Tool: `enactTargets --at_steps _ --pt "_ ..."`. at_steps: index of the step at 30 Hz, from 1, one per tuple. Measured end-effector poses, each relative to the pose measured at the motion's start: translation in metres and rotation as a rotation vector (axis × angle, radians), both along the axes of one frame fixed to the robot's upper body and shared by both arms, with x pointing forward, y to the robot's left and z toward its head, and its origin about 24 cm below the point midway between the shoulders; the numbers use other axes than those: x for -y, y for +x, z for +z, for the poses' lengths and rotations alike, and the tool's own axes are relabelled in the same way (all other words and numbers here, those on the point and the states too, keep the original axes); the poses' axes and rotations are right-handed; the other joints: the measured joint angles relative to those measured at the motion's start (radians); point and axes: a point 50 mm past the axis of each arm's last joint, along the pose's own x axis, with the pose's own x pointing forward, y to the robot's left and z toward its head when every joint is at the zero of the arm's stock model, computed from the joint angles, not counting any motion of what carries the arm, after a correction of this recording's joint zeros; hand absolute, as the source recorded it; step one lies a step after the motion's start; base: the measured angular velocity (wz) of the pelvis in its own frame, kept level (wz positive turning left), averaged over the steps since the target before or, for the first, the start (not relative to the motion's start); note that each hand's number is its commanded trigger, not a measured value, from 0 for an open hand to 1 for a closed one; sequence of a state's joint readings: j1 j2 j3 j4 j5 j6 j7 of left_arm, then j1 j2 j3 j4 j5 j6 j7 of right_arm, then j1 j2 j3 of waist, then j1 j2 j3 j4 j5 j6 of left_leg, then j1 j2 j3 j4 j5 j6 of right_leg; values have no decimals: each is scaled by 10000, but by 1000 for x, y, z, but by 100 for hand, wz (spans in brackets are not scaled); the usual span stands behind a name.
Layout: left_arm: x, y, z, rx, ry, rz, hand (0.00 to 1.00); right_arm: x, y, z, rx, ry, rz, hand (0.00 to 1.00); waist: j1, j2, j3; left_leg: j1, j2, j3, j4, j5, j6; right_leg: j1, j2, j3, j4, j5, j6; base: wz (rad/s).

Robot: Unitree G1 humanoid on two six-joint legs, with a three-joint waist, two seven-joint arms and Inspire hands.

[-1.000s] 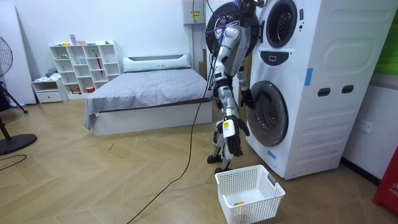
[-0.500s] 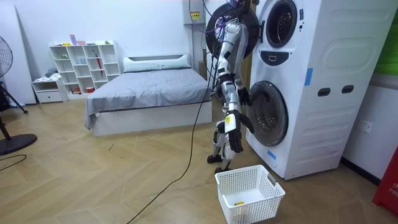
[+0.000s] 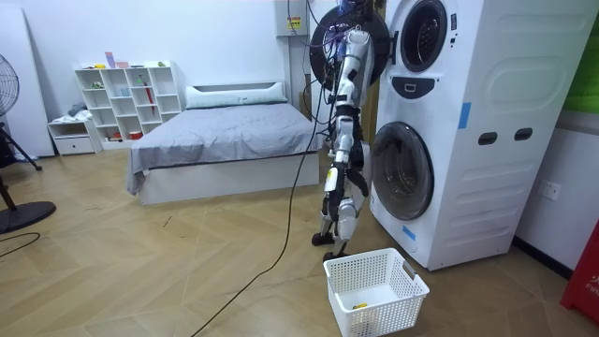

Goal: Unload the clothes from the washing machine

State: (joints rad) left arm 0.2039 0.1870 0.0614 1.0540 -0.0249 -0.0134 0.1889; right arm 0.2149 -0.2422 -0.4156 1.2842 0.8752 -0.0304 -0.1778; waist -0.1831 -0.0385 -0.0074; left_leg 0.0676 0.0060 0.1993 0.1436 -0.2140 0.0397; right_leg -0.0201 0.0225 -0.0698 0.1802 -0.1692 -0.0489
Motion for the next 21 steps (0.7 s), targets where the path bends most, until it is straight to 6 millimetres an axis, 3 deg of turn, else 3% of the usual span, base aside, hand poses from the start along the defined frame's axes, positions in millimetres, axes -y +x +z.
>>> enactTargets --at_steps 4,8,14,21 --pt "0 -4 -1 -245 24 -112 0 -31 -3 -12 222 1190 460 0 269 44 33 169 -24 -246 -1 -15 -17 288 -39 -222 -133 4 9 7" --pt "3 -5 -2 -330 -14 -131 0 -52 15 -20 220 2207 2919 0 845 86 84 322 -24 -239 -10 -29 -27 413 -36 -209 -135 -1 13 4" --pt "17 -15 -8 -673 -386 -77 0 -68 53 -24 618 2761 5880 0 1257 214 133 367 -41 -648 -24 -34 -26 473 -26 -366 -288 16 50 16" --pt "23 -28 -10 -1134 -443 -281 0 -78 61 -26 89 2970 8234 0 1613 282 127 359 -45 -875 -16 -34 -26 612 -68 -691 -274 16 41 13"
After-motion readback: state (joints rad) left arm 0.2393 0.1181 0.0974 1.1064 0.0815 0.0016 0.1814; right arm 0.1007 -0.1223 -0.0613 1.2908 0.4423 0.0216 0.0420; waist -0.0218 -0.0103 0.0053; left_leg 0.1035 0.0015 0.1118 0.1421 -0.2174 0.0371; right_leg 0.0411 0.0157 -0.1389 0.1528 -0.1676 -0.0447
